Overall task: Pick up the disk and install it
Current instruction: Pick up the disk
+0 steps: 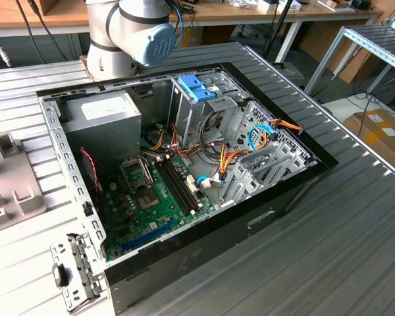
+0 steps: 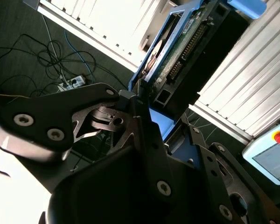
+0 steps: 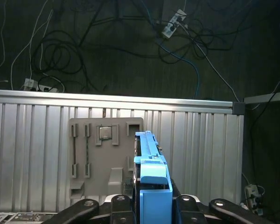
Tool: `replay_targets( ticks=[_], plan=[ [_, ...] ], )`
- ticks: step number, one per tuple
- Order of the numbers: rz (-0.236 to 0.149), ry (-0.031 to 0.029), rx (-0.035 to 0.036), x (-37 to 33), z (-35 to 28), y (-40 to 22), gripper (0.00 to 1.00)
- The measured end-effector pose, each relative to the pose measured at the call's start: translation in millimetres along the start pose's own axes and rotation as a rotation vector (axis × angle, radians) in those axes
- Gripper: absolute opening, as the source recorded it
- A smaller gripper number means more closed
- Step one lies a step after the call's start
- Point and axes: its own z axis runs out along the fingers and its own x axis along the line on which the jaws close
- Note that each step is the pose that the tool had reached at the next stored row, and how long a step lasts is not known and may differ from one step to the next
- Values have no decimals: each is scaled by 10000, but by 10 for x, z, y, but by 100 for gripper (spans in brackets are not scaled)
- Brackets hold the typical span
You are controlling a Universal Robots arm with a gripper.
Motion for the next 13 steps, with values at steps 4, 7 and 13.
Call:
replay_targets(
  ticks=[4, 7, 13],
  plan=[
    [0, 0, -1, -2, -48, 2, 37],
    [0, 0, 0, -3, -72, 2, 37],
    [0, 0, 0, -7, -141, 5, 37]
  ],
)
